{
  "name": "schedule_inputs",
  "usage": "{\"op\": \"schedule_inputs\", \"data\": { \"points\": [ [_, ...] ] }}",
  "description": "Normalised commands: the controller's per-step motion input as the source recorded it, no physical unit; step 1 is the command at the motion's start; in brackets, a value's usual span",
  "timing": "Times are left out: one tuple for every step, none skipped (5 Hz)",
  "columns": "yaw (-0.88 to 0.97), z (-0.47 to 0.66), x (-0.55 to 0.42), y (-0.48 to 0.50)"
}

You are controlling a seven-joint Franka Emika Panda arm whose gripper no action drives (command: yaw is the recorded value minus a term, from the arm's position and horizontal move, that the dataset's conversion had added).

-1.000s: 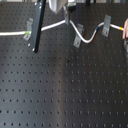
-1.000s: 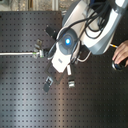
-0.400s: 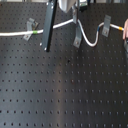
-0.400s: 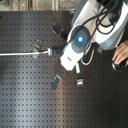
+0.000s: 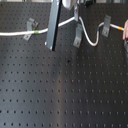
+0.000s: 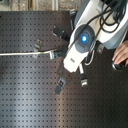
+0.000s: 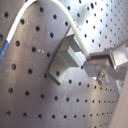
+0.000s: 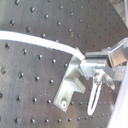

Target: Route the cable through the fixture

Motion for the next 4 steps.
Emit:
{"op": "schedule_inputs", "data": {
  "points": [
    [-0.47, 0.0, -0.185, 0.113],
    [-0.43, 0.0, -0.138, -0.206],
    [-0.4, 0.0, -0.076, -0.334],
    [-0.14, -0.01, 0.07, -0.02]
  ]
}}
